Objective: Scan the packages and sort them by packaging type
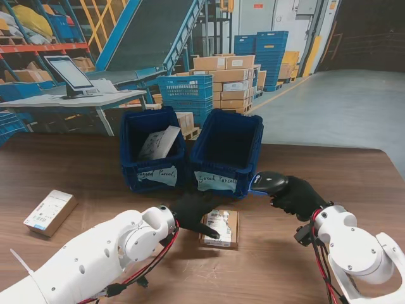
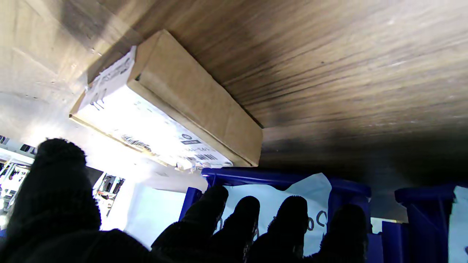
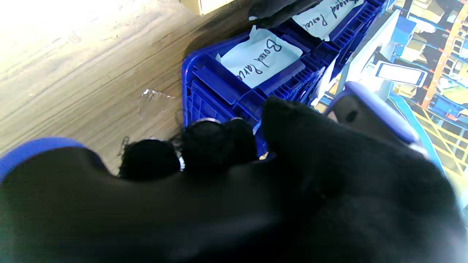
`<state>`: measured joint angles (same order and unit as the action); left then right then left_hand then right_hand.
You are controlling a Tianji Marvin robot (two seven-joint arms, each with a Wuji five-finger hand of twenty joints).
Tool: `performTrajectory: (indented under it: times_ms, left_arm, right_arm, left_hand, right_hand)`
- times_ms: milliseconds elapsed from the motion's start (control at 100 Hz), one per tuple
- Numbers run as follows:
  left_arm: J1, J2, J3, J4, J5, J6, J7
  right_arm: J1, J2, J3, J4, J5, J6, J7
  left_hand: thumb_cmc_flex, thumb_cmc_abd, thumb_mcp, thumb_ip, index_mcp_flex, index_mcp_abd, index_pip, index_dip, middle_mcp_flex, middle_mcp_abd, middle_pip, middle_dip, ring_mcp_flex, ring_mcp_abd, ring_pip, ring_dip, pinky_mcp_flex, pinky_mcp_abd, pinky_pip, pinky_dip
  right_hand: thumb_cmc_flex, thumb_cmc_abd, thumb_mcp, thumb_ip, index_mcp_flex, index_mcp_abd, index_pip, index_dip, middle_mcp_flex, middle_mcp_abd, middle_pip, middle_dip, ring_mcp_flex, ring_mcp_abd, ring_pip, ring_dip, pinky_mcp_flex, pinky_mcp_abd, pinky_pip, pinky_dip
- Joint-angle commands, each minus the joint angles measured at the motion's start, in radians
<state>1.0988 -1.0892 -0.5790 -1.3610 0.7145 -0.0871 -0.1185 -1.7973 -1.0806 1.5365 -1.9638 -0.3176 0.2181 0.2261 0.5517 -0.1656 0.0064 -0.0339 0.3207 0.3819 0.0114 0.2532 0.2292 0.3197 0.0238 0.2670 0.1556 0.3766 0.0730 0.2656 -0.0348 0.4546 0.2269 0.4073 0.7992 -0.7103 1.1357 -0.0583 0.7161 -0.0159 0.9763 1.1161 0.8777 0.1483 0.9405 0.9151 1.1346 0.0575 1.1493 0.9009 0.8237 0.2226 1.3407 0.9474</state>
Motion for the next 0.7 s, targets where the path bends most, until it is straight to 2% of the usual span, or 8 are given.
performTrajectory:
  times_ms: [0, 60, 330, 490, 690]
  left_arm:
    - [-0.007, -0.006, 0.010, -0.008, -0.024, 0.015, -0.038]
    - [-0.016, -0.005, 0.024, -0.014, -0.030, 0.033, -0.055]
    - [-0.040, -0.008, 0.069, -0.018, 0.007, 0.067, -0.049]
    - [-0.057, -0.011, 0.106, -0.015, 0.073, 0.107, -0.017]
    - [-0.082, -0.020, 0.140, -0.004, 0.047, 0.132, -0.032]
  right_arm:
    - [-0.011, -0.009, 0.002, -0.014, -0.001, -0.005, 0.011]
    - [-0.013, -0.009, 0.002, -0.015, 0.000, -0.007, 0.010]
    - [-0.012, -0.011, -0.001, -0.012, 0.010, -0.006, 0.003]
    - [-0.012, -0.012, 0.000, -0.010, 0.016, -0.007, -0.001]
    - [-0.011, -0.014, 0.000, -0.007, 0.022, -0.006, -0.008]
  left_hand:
    - [-0.030, 0.018, -0.038, 0.010, -0.033, 0.040, -0.018, -0.016, -0.033, 0.020, -0.012, -0.019, -0.056, -0.001, -0.024, -0.010, -0.011, 0.001, -0.034, -0.007]
    - [-0.039, 0.018, -0.042, 0.003, -0.042, 0.045, -0.020, -0.020, -0.043, 0.021, -0.014, -0.020, -0.060, -0.001, -0.025, -0.010, -0.013, 0.004, -0.033, -0.004]
    - [-0.047, 0.006, -0.048, -0.014, -0.074, 0.058, -0.025, -0.038, -0.076, 0.027, -0.020, -0.025, -0.079, 0.002, -0.032, -0.015, -0.026, 0.006, -0.041, -0.002]
    - [-0.047, 0.002, -0.051, -0.024, -0.071, 0.064, -0.022, -0.045, -0.071, 0.030, -0.018, -0.028, -0.070, 0.003, -0.029, -0.016, -0.022, 0.014, -0.044, -0.001]
    - [-0.042, 0.000, -0.050, -0.024, -0.091, 0.062, -0.026, -0.055, -0.086, 0.025, -0.022, -0.032, -0.075, 0.004, -0.030, -0.018, -0.021, 0.018, -0.046, 0.000]
  right_hand:
    - [0.112, 0.077, 0.113, 0.020, 0.026, -0.068, 0.005, -0.001, 0.001, 0.015, -0.005, 0.001, 0.016, 0.000, 0.022, 0.013, 0.005, 0.009, 0.047, 0.019]
    - [0.112, 0.077, 0.111, 0.019, 0.026, -0.068, 0.005, -0.001, 0.001, 0.015, -0.005, 0.002, 0.015, 0.000, 0.022, 0.013, 0.004, 0.010, 0.047, 0.019]
    - [0.114, 0.076, 0.112, 0.019, 0.027, -0.068, 0.004, 0.001, 0.003, 0.016, -0.008, 0.003, 0.017, 0.000, 0.023, 0.015, 0.005, 0.009, 0.048, 0.021]
    - [0.114, 0.075, 0.113, 0.019, 0.028, -0.067, 0.003, 0.001, 0.004, 0.017, -0.008, 0.004, 0.018, 0.001, 0.024, 0.016, 0.006, 0.010, 0.049, 0.021]
    - [0.113, 0.073, 0.114, 0.019, 0.031, -0.067, 0.001, 0.003, 0.005, 0.017, -0.009, 0.005, 0.018, 0.001, 0.025, 0.016, 0.006, 0.009, 0.050, 0.022]
